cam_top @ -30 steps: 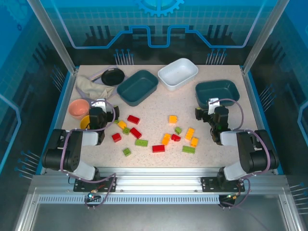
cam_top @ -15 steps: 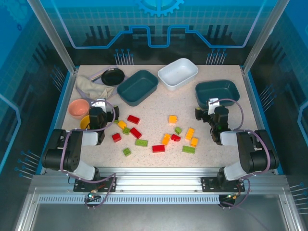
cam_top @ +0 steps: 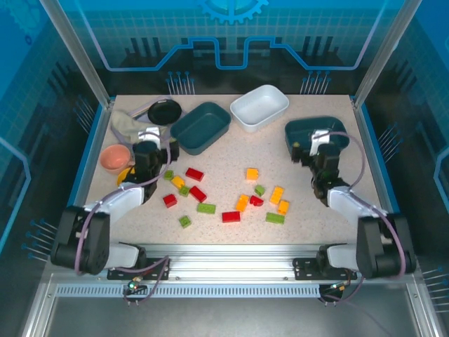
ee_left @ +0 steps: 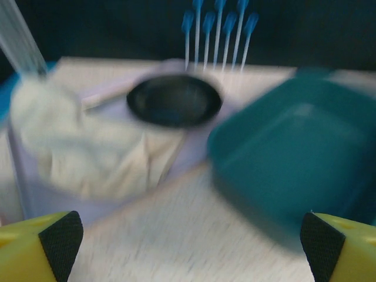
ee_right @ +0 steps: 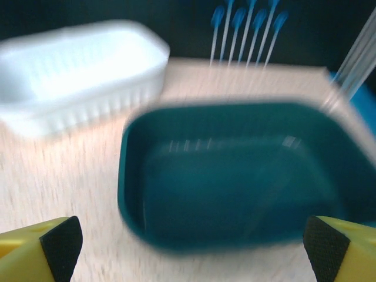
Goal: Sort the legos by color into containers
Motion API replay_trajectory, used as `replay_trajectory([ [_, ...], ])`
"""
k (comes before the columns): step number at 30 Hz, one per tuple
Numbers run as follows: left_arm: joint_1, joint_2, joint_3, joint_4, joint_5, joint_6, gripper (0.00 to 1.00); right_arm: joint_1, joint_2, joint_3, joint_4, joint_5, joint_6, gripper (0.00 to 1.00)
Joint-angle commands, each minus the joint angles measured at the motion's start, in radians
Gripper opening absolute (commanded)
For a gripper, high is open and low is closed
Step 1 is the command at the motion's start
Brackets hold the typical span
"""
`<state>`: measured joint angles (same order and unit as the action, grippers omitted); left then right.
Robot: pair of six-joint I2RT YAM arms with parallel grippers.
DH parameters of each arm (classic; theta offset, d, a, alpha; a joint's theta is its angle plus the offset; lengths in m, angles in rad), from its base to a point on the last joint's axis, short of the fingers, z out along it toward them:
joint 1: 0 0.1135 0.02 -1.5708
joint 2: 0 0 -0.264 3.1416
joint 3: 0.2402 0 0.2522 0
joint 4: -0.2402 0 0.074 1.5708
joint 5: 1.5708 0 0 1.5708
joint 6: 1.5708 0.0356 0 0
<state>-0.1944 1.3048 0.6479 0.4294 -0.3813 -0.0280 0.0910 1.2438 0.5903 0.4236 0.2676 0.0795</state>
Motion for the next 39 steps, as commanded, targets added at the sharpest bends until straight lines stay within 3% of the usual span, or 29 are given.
replay_trajectory([
  [1, -0.104, -0.070, 0.201, -0.119, -0.158, 0.012, 0.99, -0.001, -0.089, 0.241, -0.224, 0.122, 0.240, 1.00],
  [2, -0.111, -0.058, 0.281, -0.204, -0.162, -0.082, 0.99, -0.036, -0.058, 0.386, -0.426, 0.078, 0.402, 1.00],
  [4, -0.084, 0.000, 0.535, -0.627, -0.138, -0.448, 0.99, -0.098, 0.043, 0.648, -0.886, 0.058, 0.692, 1.00],
  [5, -0.060, 0.047, 0.668, -0.868, -0.119, -0.666, 0.99, -0.131, 0.102, 0.739, -0.938, -0.034, 0.683, 0.98],
  [6, -0.031, 0.086, 0.730, -0.931, -0.025, -0.718, 0.99, -0.151, 0.155, 0.795, -0.933, -0.169, 0.638, 0.93],
  [7, 0.011, 0.134, 0.768, -0.909, 0.177, -0.707, 0.99, -0.147, 0.217, 0.880, -0.998, -0.220, 0.623, 0.90],
  [8, 0.019, 0.178, 0.822, -0.932, 0.245, -0.705, 0.99, -0.124, 0.275, 0.972, -1.086, -0.193, 0.622, 0.90],
  [13, -0.039, 0.363, 1.042, -1.158, 0.321, -0.635, 0.99, -0.094, 0.521, 1.175, -1.261, -0.300, 0.638, 0.87],
  [17, -0.057, 0.390, 1.002, -1.141, 0.416, -0.655, 0.98, -0.094, 0.675, 1.257, -1.262, -0.378, 0.624, 0.93],
  [24, -0.083, 0.419, 0.965, -1.152, 0.457, -0.654, 0.94, -0.087, 0.928, 1.450, -1.335, -0.390, 0.627, 0.95],
  [29, -0.084, 0.413, 0.942, -1.150, 0.461, -0.645, 0.94, -0.082, 1.055, 1.568, -1.295, -0.428, 0.633, 0.97],
  [39, -0.085, 0.440, 0.952, -1.158, 0.458, -0.642, 0.94, -0.062, 1.349, 1.960, -1.425, -0.494, 0.658, 0.96],
])
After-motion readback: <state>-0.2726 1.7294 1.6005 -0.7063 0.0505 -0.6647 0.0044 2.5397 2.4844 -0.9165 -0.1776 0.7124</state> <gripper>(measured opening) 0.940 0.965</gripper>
